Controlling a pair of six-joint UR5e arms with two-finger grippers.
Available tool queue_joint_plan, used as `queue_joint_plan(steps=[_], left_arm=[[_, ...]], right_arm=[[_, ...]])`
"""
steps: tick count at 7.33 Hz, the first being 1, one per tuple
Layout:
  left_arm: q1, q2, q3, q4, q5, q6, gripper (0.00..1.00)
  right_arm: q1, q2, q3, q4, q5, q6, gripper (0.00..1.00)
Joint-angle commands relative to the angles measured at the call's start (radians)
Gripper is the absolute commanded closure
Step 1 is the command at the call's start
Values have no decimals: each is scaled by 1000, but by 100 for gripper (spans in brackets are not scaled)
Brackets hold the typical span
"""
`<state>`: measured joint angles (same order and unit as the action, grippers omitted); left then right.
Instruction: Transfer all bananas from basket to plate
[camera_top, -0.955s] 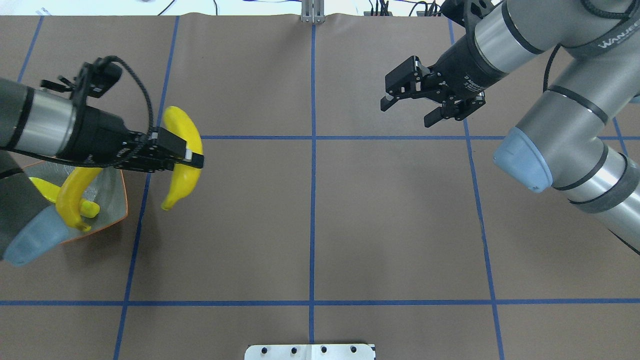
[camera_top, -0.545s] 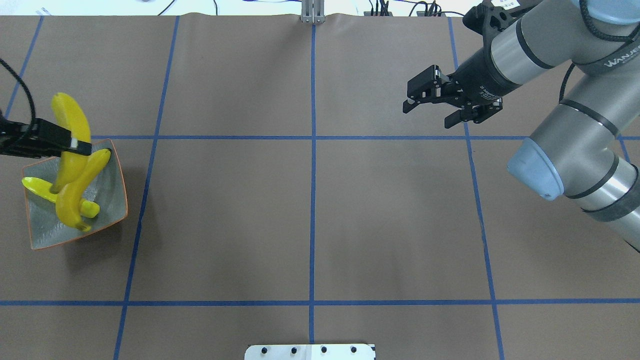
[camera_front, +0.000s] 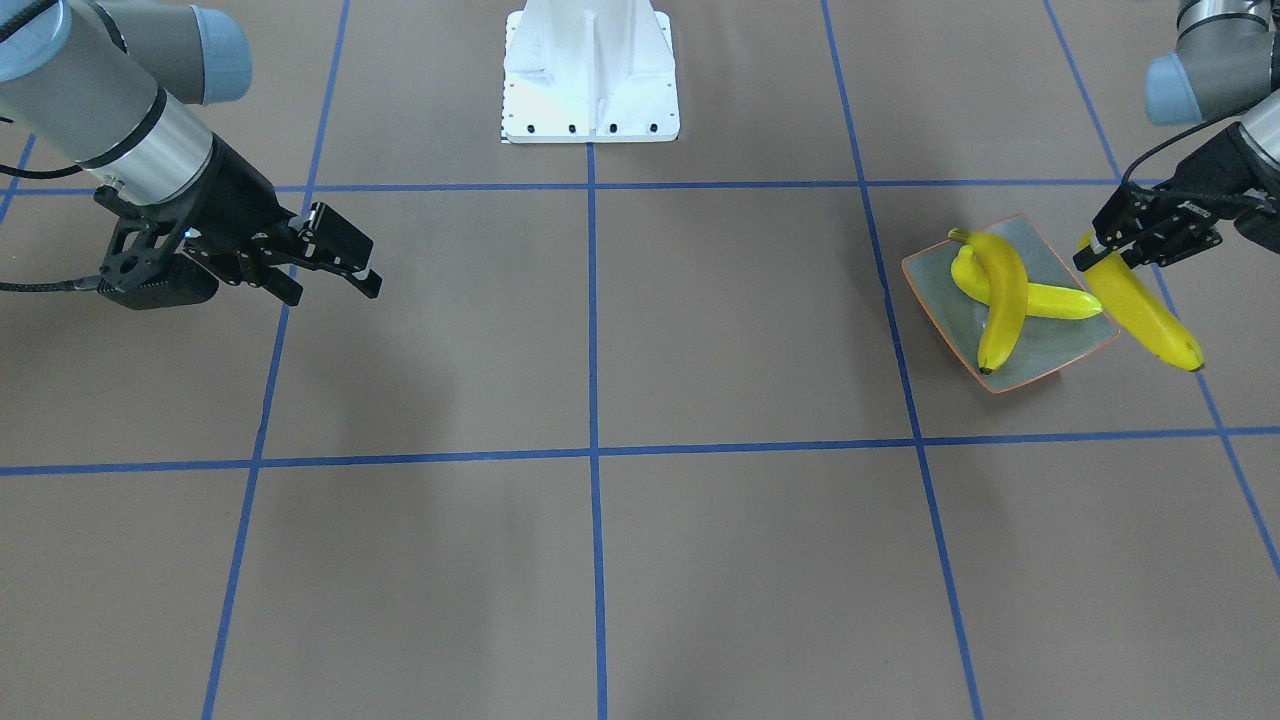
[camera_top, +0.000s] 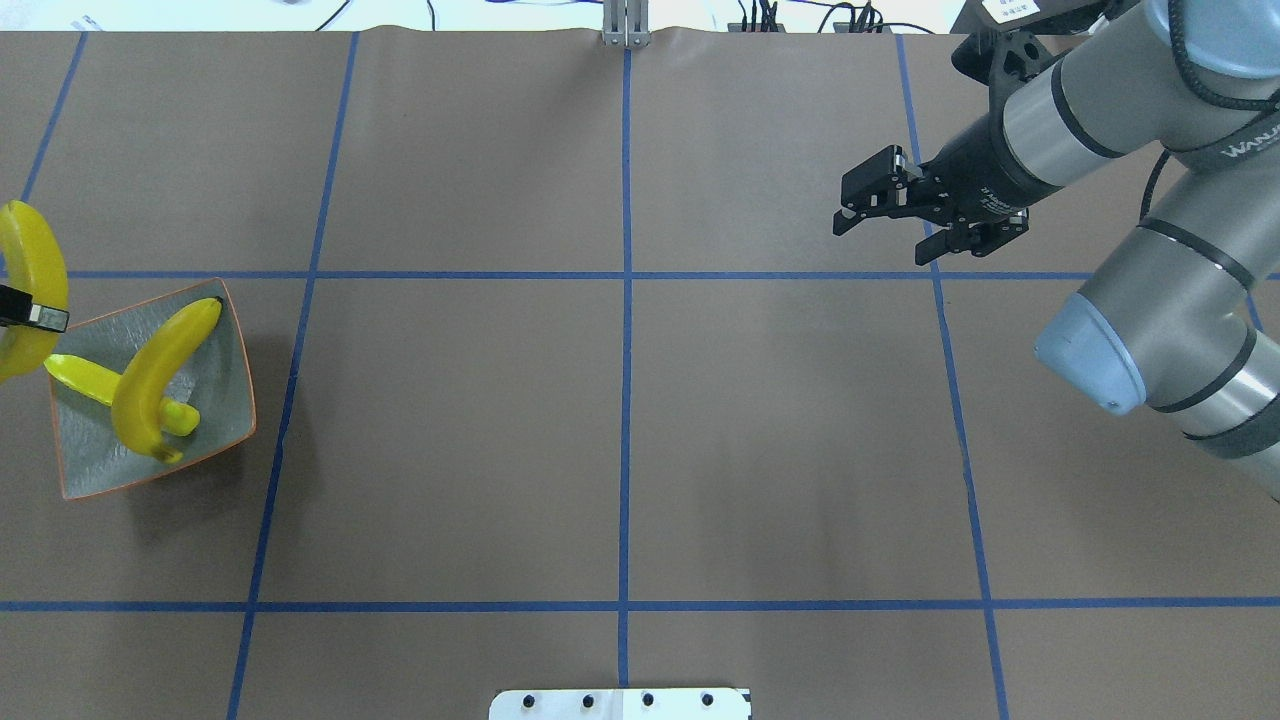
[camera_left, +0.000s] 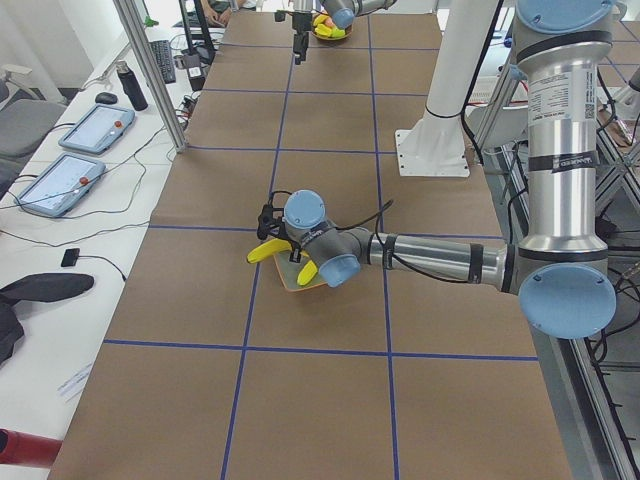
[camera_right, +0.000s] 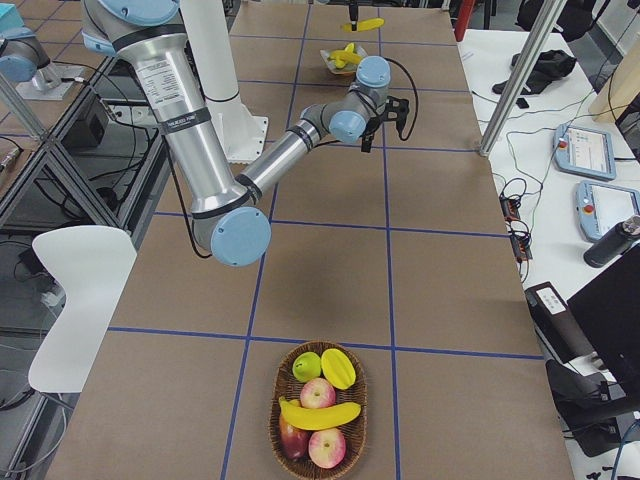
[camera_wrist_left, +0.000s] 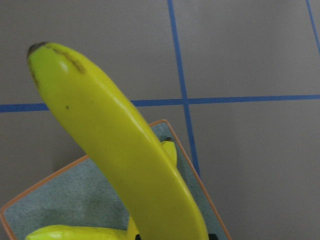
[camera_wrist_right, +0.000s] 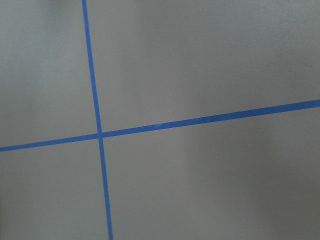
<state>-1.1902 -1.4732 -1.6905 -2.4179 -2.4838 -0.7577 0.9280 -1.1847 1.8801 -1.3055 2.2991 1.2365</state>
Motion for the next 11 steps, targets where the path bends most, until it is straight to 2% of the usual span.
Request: queue_joint_plan(steps=[1, 8, 11], left_arm=[[45, -1, 43, 2, 16, 55, 100], [142, 4, 41, 2, 28, 80, 100], [170, 19, 34, 0, 72, 80, 100]], right_arm=[[0, -13, 2, 0, -19, 0, 0], [0, -27, -2, 0, -30, -2, 0], [0, -29, 1, 0, -30, 0, 0]])
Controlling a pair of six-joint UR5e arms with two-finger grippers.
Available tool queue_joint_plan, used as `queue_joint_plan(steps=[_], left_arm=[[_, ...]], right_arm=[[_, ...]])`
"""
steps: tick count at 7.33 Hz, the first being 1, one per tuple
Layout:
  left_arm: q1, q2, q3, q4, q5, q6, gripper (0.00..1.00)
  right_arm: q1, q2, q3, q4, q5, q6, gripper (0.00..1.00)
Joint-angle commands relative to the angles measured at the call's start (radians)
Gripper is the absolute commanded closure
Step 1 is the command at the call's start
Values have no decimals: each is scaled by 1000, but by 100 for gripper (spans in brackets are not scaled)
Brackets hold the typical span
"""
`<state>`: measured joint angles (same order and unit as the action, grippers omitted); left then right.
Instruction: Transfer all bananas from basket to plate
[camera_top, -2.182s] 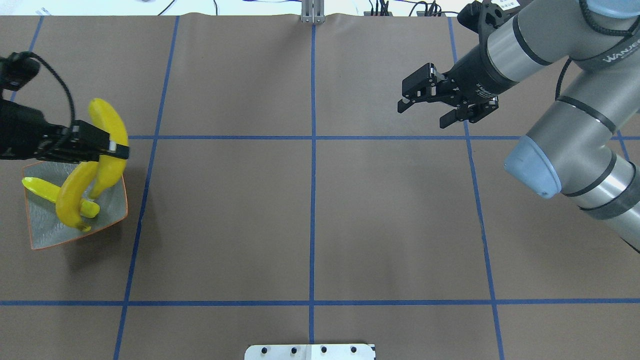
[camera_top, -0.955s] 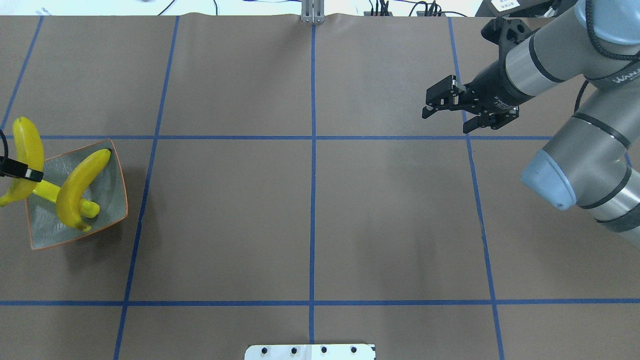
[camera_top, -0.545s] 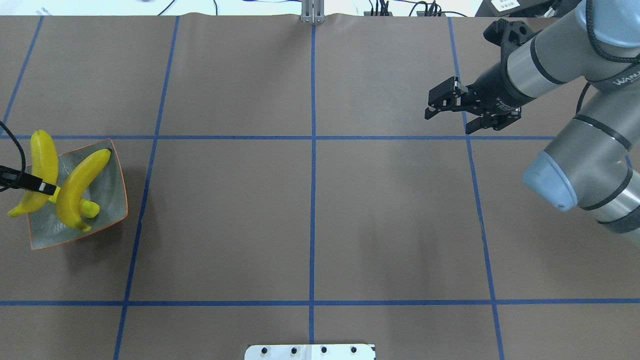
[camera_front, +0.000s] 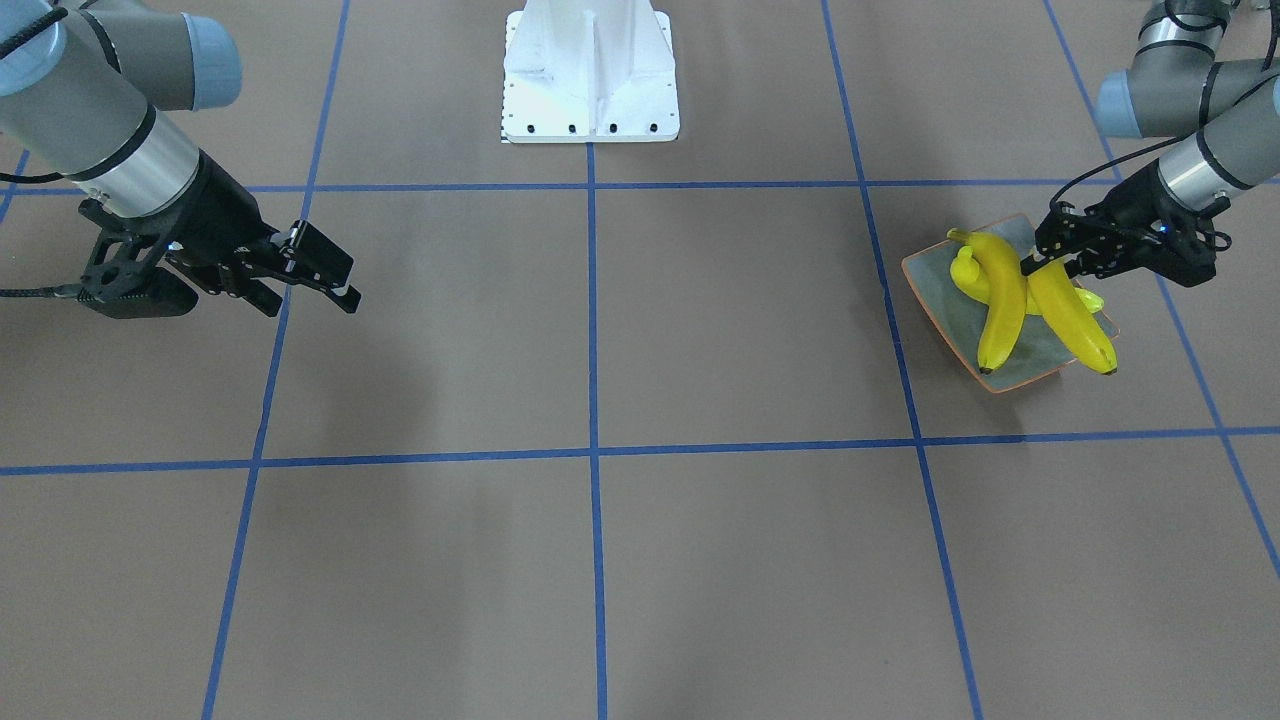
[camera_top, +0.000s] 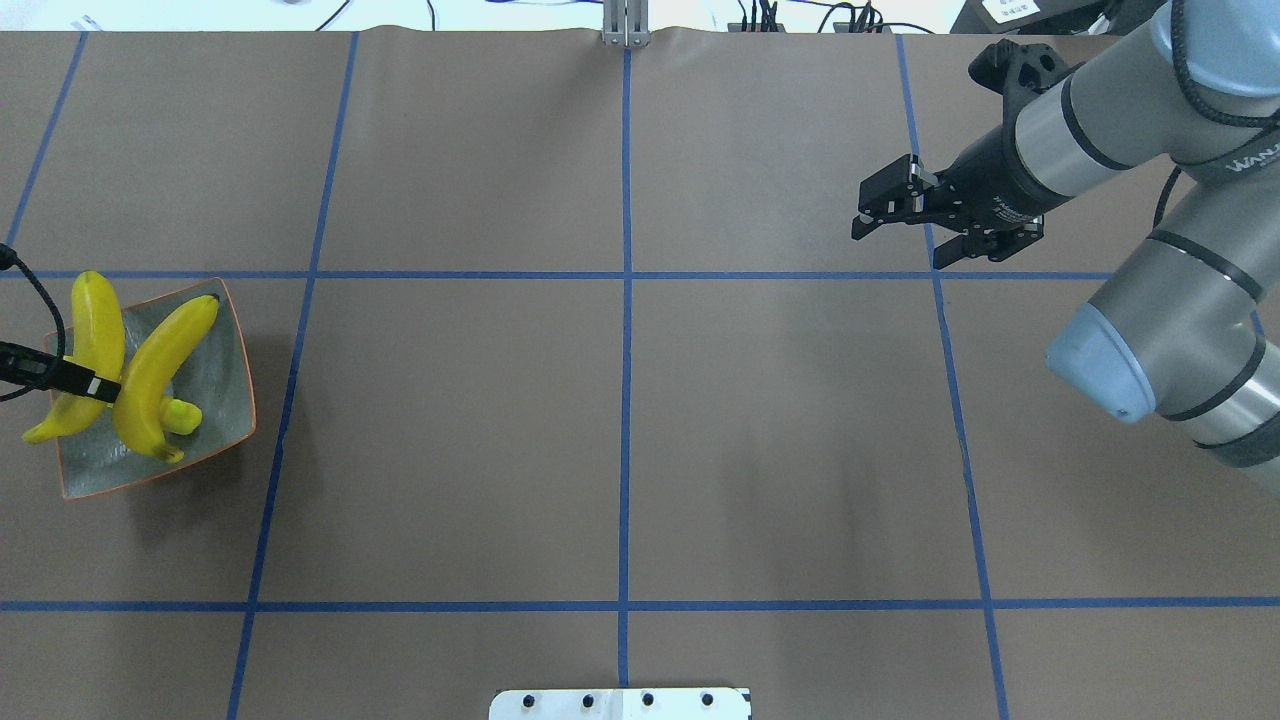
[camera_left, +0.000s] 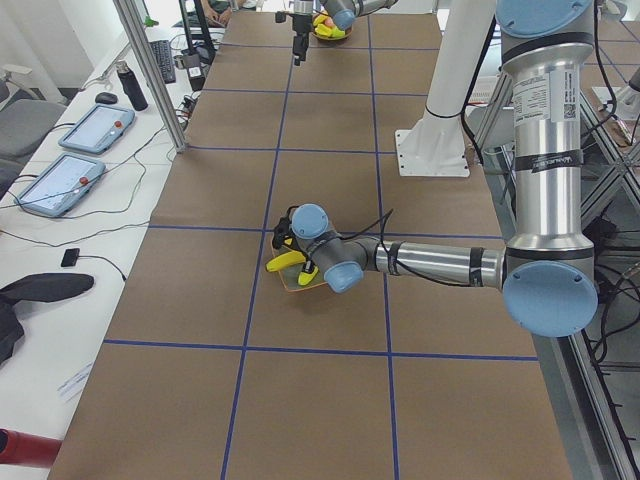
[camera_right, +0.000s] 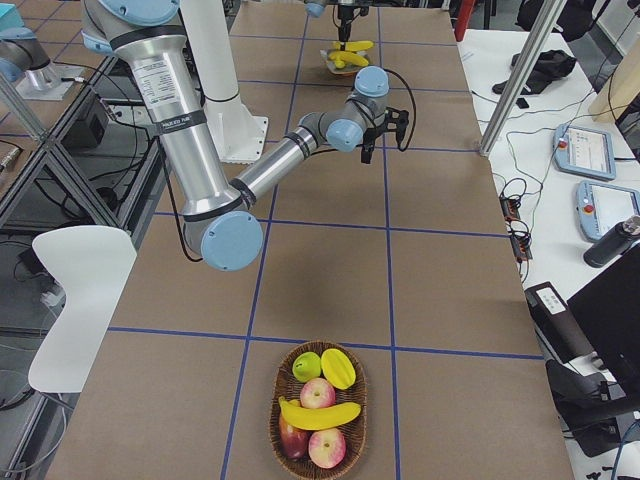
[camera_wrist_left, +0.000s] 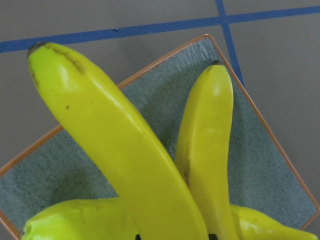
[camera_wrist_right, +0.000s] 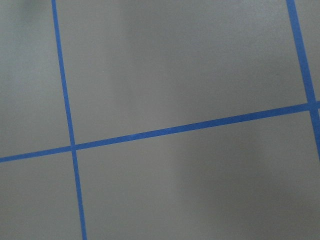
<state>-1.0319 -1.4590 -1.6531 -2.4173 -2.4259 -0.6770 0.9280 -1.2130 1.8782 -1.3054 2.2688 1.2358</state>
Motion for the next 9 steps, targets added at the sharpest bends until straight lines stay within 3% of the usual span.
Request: queue_joint_plan(steps=[1, 2, 3, 5, 7, 9], left_arm=[[12, 2, -7, 0, 15, -1, 100], [15, 0, -8, 0, 15, -1, 100], [16, 0, -7, 0, 15, -1, 91], [22, -4, -2, 1, 16, -1, 34], [33, -6, 1, 1, 22, -1, 5], [38, -9, -1, 1, 33, -3, 1]], right_arm=[[0, 0, 4, 0, 0, 1, 0], [0, 1, 6, 0, 0, 2, 0], [0, 1, 6, 0, 0, 2, 0], [0, 3, 9, 0, 0, 7, 0], [0, 3, 7, 0, 0, 7, 0], [-2, 12, 7, 0, 0, 17, 0]])
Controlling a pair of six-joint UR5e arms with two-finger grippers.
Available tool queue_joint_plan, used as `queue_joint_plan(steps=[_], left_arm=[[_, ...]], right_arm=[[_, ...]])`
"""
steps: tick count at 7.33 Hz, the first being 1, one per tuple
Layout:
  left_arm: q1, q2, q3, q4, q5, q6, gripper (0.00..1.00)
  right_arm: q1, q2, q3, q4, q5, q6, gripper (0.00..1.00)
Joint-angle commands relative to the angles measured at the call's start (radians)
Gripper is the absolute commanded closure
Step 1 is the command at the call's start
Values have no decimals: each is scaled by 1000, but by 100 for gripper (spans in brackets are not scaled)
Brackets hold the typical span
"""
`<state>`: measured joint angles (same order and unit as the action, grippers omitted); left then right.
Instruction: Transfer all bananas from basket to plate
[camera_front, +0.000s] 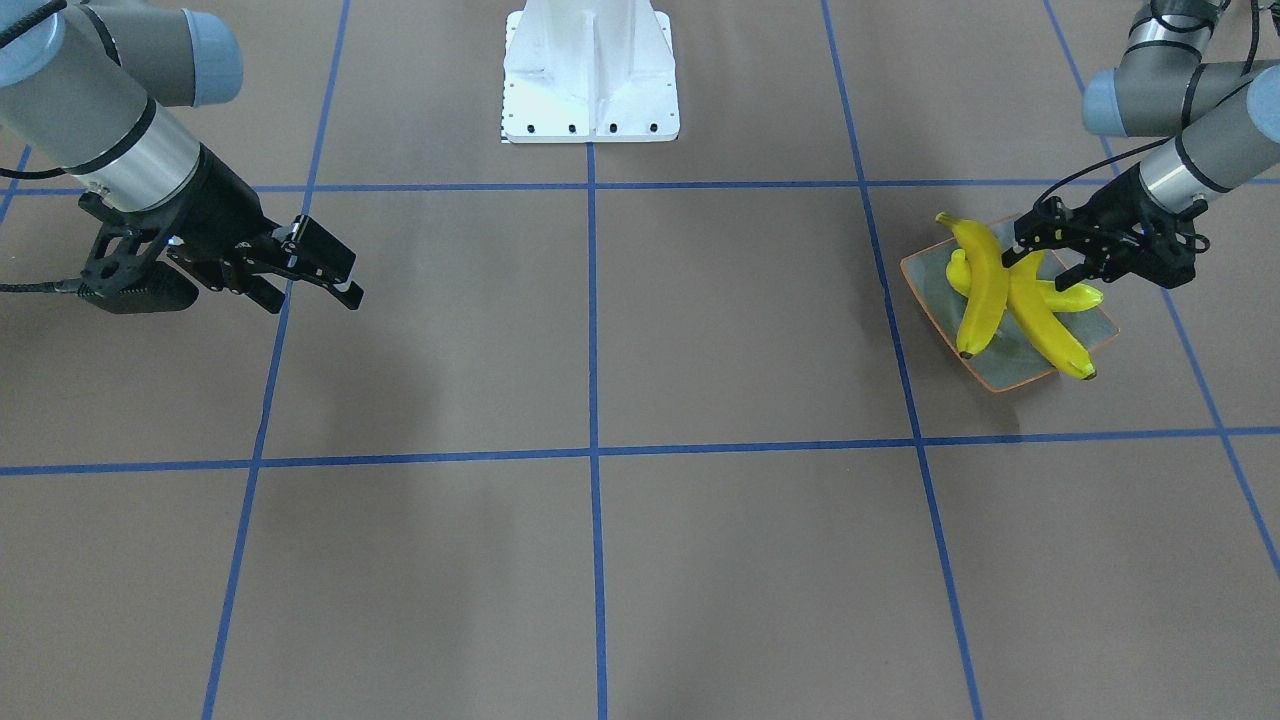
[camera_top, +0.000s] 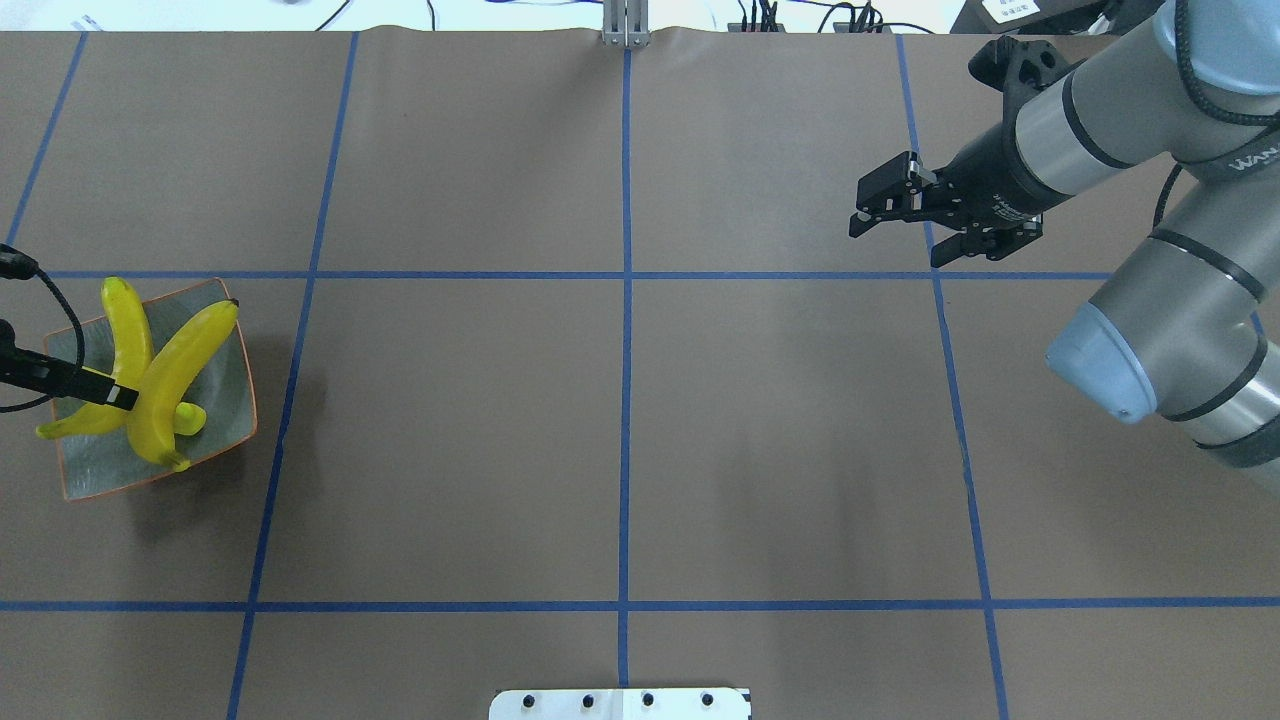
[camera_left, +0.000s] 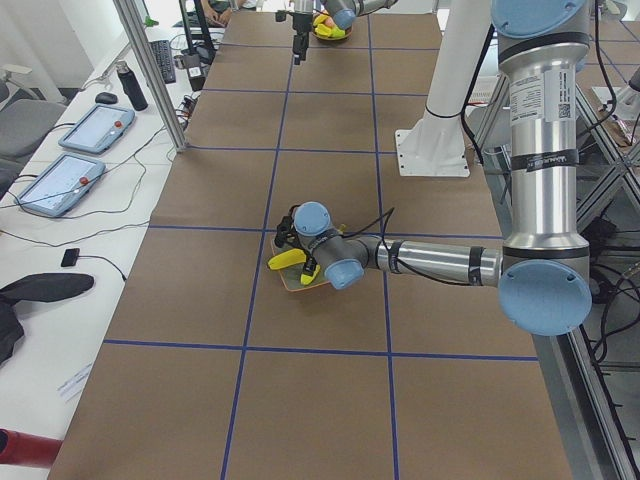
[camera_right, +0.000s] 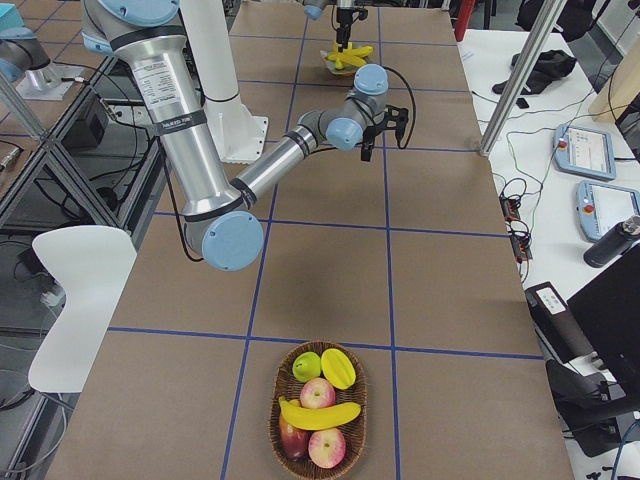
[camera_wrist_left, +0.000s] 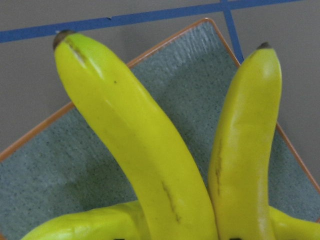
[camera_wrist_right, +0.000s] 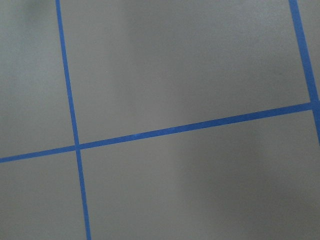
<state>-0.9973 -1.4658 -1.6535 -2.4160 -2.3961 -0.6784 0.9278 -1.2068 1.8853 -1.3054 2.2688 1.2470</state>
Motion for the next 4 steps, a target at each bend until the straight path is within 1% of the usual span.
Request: queue_joint_plan(steps=[1, 2, 4], left_arm=[[2, -2, -6, 0, -9, -1, 1], [-12, -2, -15, 0, -59, -1, 1], [-91, -2, -22, -2, -145, -1, 1]], right_arm=[[-1, 6, 0, 0, 0, 8, 0], [-1, 6, -2, 0, 0, 8, 0], [-3, 7, -6, 0, -2, 8, 0]])
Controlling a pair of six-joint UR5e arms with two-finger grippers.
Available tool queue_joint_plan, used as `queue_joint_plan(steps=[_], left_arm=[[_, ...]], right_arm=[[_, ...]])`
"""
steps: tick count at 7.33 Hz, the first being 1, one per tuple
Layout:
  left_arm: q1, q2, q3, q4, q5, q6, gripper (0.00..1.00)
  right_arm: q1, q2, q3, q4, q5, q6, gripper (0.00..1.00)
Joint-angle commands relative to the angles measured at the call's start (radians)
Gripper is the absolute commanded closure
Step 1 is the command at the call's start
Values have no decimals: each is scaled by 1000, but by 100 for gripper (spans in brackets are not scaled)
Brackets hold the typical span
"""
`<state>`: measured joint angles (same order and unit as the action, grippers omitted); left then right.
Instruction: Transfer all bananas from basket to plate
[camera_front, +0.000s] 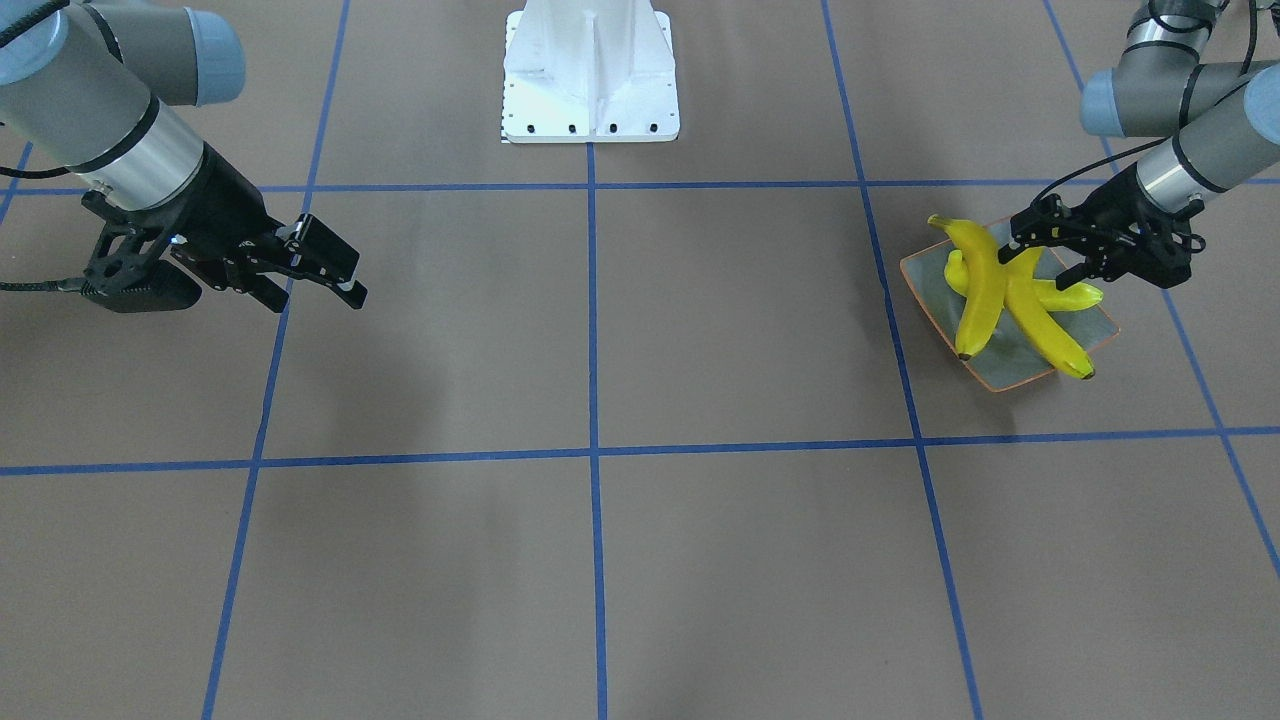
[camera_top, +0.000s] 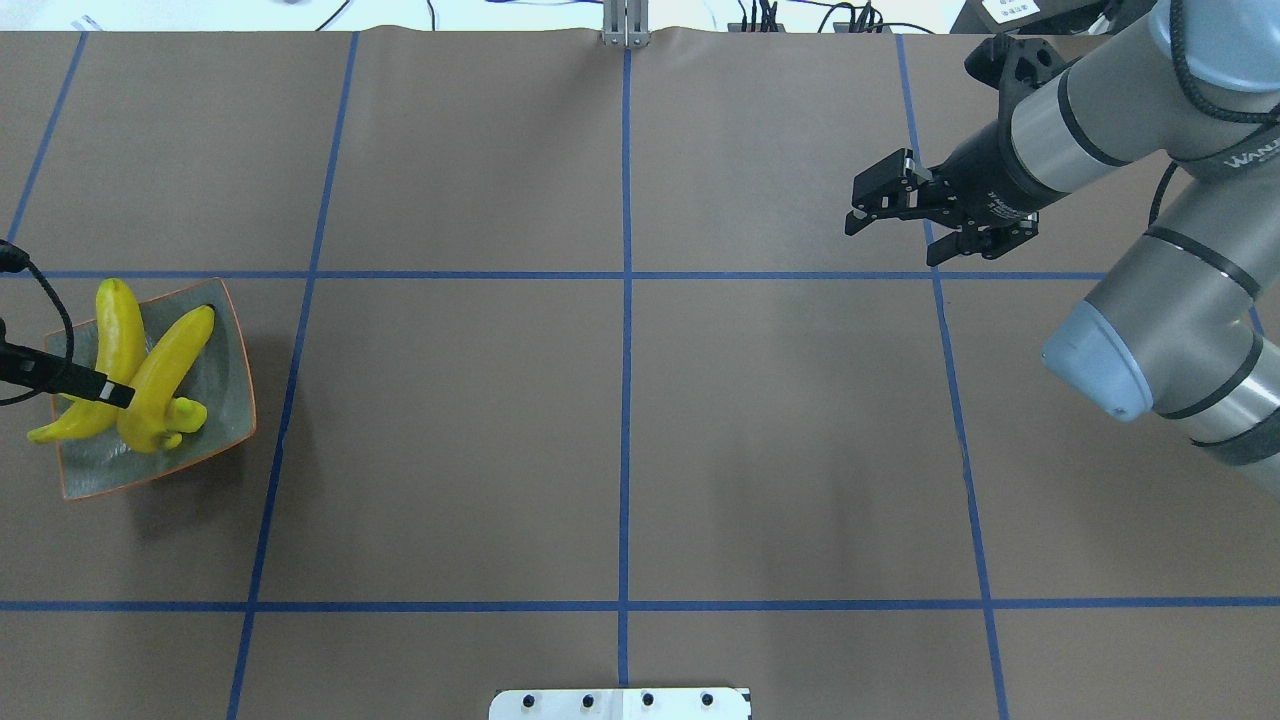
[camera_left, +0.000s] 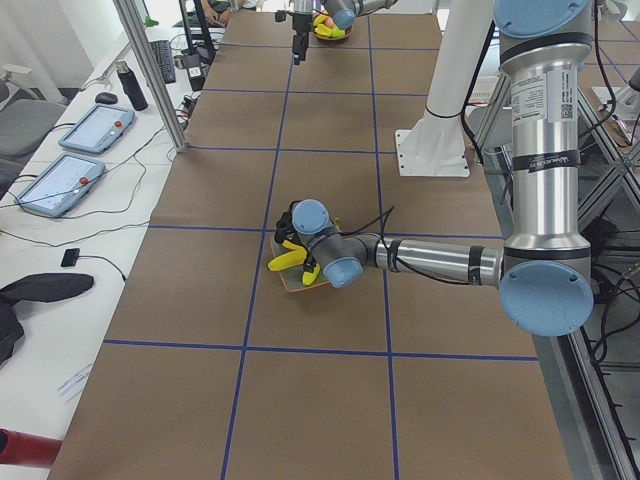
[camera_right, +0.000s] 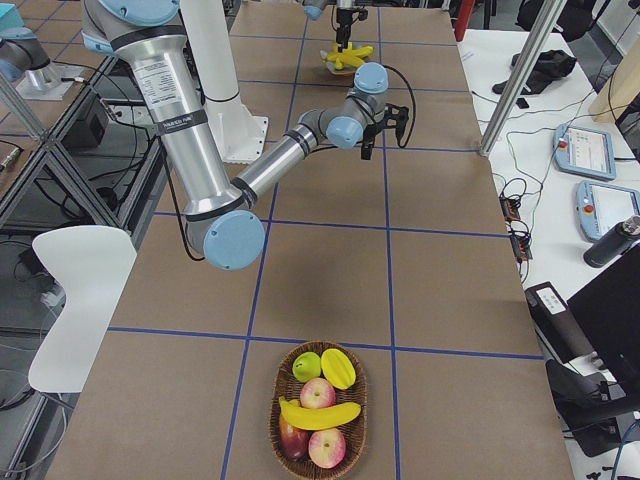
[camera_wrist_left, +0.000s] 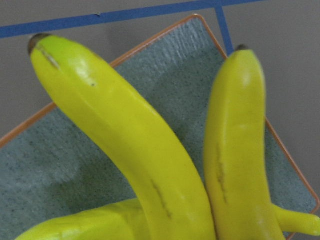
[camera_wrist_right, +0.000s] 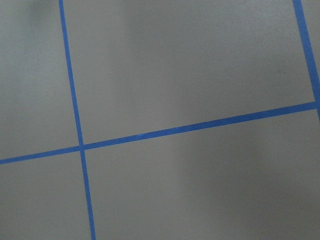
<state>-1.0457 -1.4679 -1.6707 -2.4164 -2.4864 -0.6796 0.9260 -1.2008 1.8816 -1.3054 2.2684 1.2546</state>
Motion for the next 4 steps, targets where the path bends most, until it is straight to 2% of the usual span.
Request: queue_joint_plan(steps=[1, 4], left_arm=[[-59, 0, -10, 0, -61, 0, 1], [-89, -18, -12, 6, -57, -11, 1]], right_arm=[[-1, 1, -1, 0, -1, 0, 0], [34, -55, 5, 0, 2, -20, 0]])
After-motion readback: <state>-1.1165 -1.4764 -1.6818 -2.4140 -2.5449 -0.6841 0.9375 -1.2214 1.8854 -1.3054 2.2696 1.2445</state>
